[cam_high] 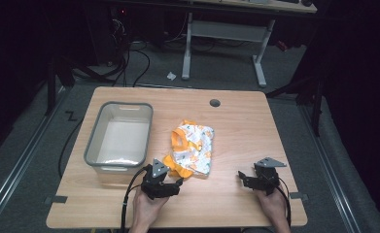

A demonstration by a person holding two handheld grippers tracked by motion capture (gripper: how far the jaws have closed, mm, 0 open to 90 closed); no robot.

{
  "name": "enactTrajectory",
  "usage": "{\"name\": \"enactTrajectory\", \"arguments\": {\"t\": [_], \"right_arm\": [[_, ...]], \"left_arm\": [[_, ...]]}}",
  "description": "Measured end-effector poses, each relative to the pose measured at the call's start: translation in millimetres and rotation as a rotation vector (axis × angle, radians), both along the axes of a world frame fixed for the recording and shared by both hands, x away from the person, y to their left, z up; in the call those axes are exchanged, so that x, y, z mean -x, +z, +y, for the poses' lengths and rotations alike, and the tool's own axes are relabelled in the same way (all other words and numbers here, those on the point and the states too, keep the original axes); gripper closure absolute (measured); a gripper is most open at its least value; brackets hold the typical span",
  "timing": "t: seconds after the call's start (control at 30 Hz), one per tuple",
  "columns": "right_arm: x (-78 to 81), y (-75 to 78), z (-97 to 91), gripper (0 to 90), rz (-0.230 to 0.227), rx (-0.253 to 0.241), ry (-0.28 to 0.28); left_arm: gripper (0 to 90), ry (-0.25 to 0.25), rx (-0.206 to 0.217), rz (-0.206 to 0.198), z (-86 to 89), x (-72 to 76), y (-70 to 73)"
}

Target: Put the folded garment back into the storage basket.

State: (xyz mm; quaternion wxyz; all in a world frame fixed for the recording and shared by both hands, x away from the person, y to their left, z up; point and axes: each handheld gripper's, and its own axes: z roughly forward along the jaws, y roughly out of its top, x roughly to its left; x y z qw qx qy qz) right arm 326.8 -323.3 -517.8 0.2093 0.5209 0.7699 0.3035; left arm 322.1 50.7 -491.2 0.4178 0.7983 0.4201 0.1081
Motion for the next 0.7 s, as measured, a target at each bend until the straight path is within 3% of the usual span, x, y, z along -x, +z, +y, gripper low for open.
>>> {"name": "enactTrajectory", "arguments": {"t": [0.3, 0.5, 0.7], "right_arm": [[0.0, 0.0, 0.0, 24.2, 0.000, 0.000, 0.000], [0.0, 0.0, 0.1, 24.2, 0.001, -0.001, -0.001], [0.0, 0.1, 0.1, 24.2, 0.001, -0.001, -0.001]], "left_arm": [[23.1, 0.026, -0.032, -0.029, -10.7, -10.0, 9.9], [20.5, 0.034, -0.019, -0.009, -14.5, -20.0, 12.2], [18.8, 0.031, -0.060, 0.002, -22.9, -32.0, 16.4]]}}
